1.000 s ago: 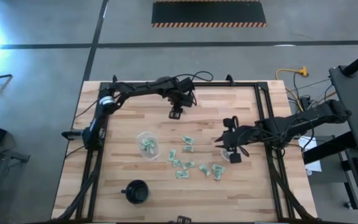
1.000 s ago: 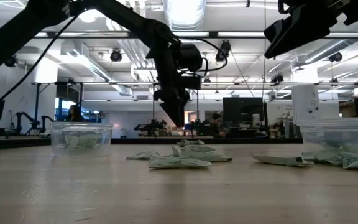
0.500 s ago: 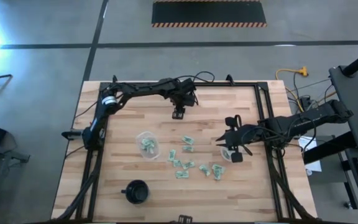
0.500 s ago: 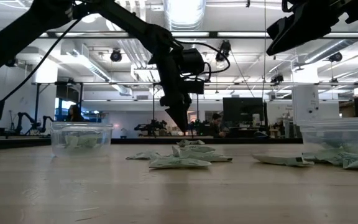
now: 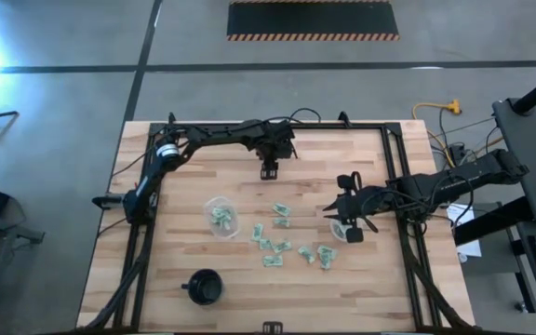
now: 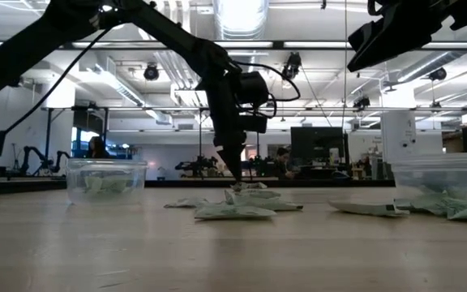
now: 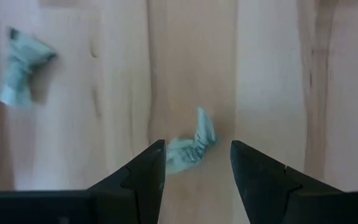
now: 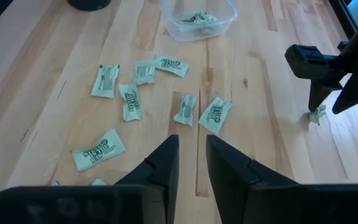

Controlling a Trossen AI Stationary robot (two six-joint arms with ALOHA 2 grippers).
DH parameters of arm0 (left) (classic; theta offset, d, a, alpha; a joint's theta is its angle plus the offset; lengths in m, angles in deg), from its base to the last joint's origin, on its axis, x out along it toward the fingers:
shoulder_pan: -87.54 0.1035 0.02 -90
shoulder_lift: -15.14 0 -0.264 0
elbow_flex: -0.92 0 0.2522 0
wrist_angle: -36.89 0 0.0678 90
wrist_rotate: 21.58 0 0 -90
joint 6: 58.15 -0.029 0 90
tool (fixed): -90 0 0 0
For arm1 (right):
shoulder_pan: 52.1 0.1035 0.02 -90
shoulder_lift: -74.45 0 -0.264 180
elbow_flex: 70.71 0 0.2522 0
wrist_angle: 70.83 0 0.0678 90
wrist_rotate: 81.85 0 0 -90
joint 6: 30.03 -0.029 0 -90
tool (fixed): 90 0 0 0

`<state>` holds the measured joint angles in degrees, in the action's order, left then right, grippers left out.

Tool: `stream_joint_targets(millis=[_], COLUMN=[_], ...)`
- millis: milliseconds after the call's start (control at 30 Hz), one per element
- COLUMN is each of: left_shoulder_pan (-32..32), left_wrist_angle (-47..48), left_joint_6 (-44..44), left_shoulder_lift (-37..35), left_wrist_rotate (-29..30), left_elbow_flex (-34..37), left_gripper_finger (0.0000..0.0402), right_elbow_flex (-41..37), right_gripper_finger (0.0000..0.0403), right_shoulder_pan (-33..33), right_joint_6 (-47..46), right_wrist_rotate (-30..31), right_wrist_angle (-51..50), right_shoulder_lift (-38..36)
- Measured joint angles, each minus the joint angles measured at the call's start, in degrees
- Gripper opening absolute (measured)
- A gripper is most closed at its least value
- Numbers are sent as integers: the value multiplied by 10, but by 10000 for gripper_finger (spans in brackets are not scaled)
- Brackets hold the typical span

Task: Pick and place Stevia / Truvia into bins
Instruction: Put the stevia packet into the round transparent container

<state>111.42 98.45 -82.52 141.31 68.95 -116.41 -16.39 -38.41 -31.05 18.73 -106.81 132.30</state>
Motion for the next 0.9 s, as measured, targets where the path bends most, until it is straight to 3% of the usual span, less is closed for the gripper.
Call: stream_joint_targets(millis=[233,700,900], left_shoulder_pan=[0,0,4], left_wrist_angle=[74,37,52], left_joint_6=[-16,264,301], left_shoulder_lift=[-5,-5,-5], left_wrist_rotate=[-2,-60,-61], left_elbow_flex=[-27,-38,-38], left_gripper_finger=[164,164,164], right_elbow_flex=[0,-1,-1], right_gripper_finger=[73,66,62], right_shoulder_pan=[0,0,0], right_joint_6=[2,-3,-3], right_wrist_rotate=[0,0,0], right_wrist_angle=[1,0,-9], right_shoulder_lift=[0,0,0])
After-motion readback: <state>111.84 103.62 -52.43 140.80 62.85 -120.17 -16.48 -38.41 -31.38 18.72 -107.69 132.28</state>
